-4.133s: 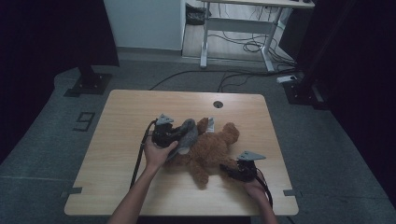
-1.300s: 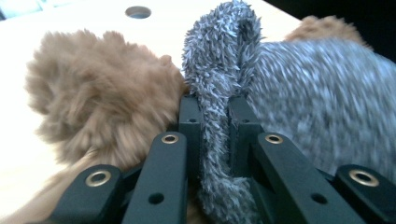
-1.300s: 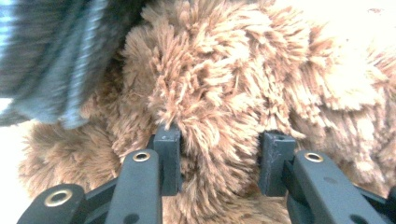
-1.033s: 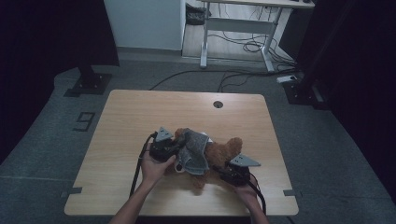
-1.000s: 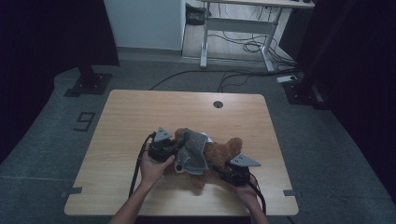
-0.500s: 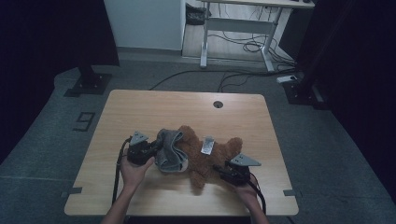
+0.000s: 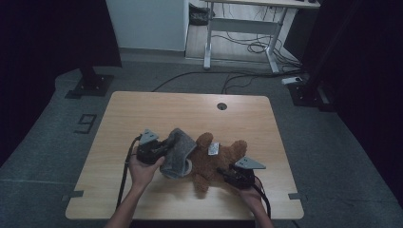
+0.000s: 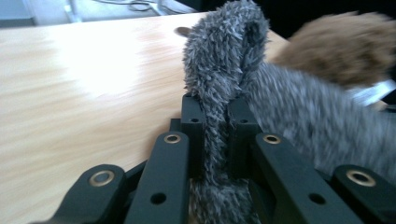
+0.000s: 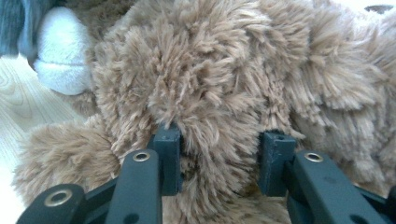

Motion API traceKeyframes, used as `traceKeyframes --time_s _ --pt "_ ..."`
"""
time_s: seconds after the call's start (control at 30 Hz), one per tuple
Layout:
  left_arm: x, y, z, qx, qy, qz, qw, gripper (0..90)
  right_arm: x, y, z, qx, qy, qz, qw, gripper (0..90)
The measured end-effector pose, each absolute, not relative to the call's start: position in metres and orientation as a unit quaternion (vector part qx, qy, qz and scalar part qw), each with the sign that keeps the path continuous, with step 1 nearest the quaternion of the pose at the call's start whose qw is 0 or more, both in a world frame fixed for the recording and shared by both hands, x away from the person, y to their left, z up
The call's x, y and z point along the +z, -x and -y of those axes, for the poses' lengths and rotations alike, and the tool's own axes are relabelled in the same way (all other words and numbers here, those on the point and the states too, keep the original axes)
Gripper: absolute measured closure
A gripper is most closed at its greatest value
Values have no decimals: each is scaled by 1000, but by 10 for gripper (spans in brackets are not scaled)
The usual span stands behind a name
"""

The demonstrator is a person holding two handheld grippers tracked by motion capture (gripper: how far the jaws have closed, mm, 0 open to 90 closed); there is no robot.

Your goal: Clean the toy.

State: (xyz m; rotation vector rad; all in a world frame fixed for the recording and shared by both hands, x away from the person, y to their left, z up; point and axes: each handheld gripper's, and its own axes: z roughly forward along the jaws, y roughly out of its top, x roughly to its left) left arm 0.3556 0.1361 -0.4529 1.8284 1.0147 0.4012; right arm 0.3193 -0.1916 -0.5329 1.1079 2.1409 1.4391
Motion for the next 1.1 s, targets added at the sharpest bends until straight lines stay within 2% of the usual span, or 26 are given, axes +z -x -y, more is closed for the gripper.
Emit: traceKeyframes --time_s 0.23,0.43,0.53,0.63,0.77,0.93,1.1 --pt "-447 -353 -71 154 -786 -364 475 800 -533 -319 192 506 -389 -752 167 595" --pt "-423 -332 -22 141 -792 -292 517 797 -533 -319 192 506 -389 -751 166 595" --pt "-411 -329 7 156 -806 -266 506 797 -533 -319 192 506 -390 -751 168 595" --pt "-410 -337 30 149 -818 -267 487 797 -534 -318 192 506 -389 -751 169 595" --pt "-429 -355 40 135 -830 -293 455 797 -534 -318 192 506 -388 -751 169 595" --pt "-450 -365 22 121 -824 -322 450 798 -534 -317 191 507 -387 -751 172 595" --pt "-446 -358 4 157 -828 -318 434 800 -534 -317 191 506 -388 -750 175 595"
